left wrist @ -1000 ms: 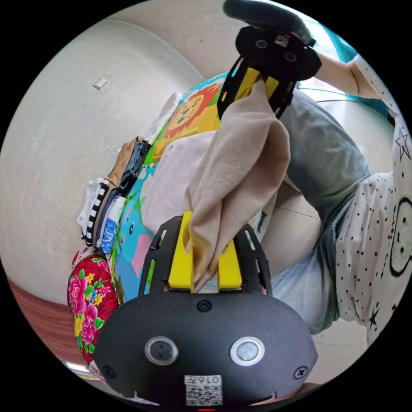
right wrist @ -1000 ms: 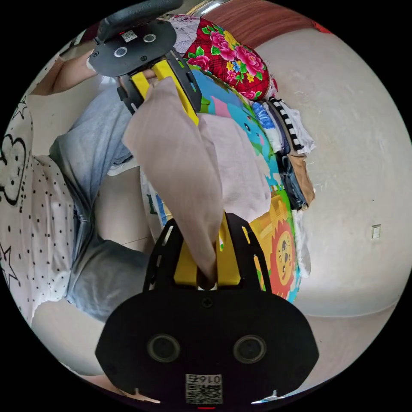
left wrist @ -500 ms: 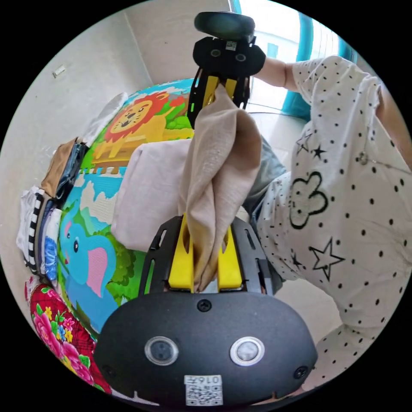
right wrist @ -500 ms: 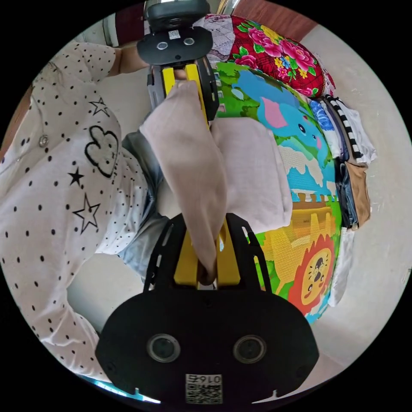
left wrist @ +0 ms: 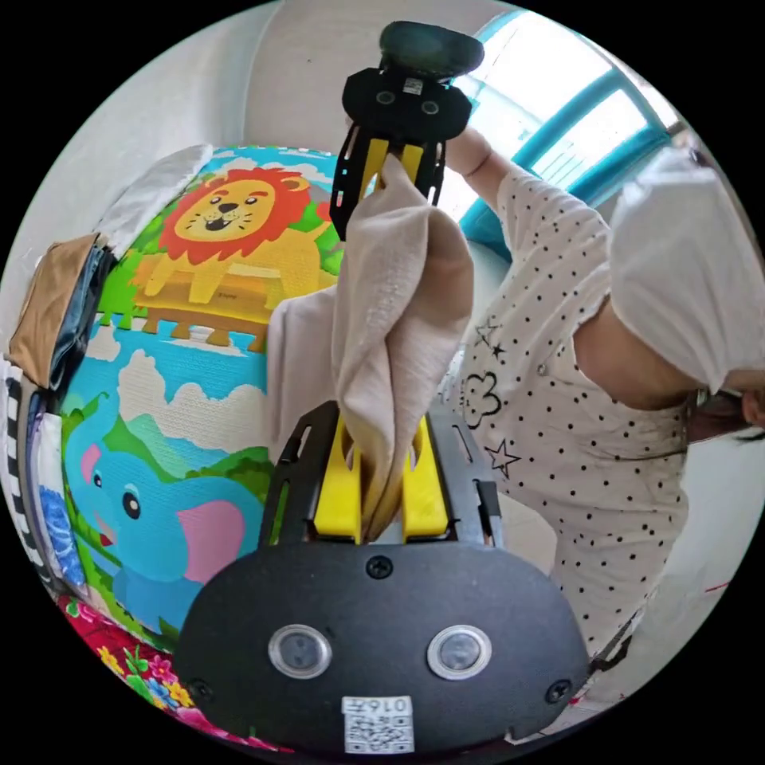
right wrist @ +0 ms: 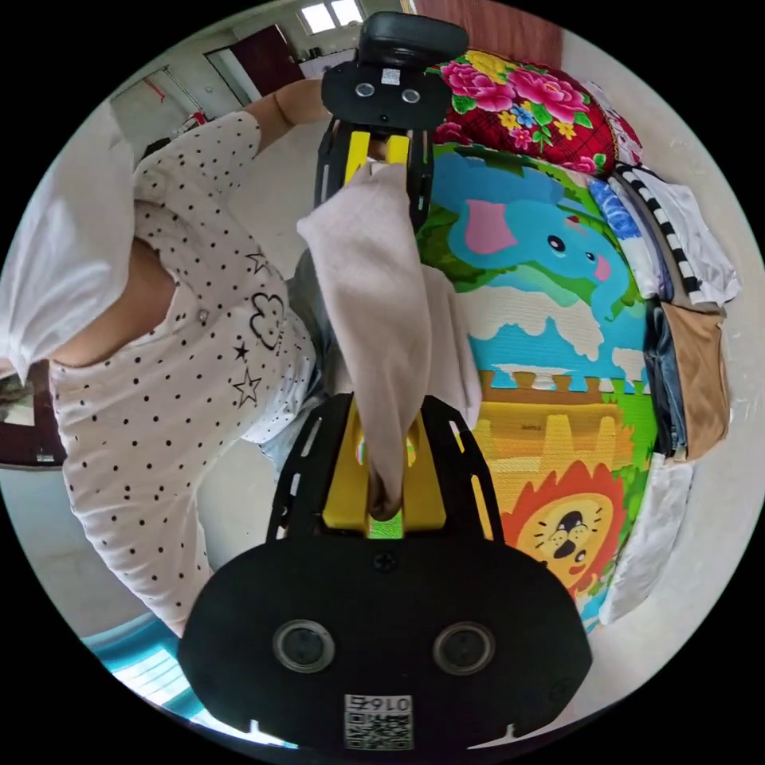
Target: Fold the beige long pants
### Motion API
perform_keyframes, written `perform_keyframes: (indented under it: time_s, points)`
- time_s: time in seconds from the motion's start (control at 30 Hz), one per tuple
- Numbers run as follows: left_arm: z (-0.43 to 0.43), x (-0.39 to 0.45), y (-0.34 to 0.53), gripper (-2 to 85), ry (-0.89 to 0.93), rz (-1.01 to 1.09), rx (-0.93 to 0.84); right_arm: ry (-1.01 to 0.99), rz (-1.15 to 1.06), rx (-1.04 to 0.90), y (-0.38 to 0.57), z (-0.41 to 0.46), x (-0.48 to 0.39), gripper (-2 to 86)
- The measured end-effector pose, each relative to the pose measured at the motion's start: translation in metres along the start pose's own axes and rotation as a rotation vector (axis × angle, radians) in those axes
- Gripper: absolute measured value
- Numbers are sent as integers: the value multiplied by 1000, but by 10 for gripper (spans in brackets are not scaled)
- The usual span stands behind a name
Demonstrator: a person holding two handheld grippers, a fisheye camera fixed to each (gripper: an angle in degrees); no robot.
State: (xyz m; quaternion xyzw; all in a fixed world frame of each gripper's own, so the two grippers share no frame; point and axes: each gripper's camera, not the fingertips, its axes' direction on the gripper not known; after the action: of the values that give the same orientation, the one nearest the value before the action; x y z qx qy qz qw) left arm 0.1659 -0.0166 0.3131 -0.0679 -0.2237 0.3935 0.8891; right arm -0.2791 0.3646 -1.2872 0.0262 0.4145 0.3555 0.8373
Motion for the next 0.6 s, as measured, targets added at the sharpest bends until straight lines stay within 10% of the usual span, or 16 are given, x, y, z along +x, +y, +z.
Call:
perform_keyframes:
  time_s: [0.17,0.43,0.6]
  points:
    - [-89,-112,-44,56,-207,-154,-11,154,125,-80,0,-36,105,3]
    - [-187,-205,-107,60,-1254,-19,102,1165,230,-76,16,-108,198,44]
    - [-116,-330,-104,66,-1323,-208,48,1434,277,-38,32,-5,307,62]
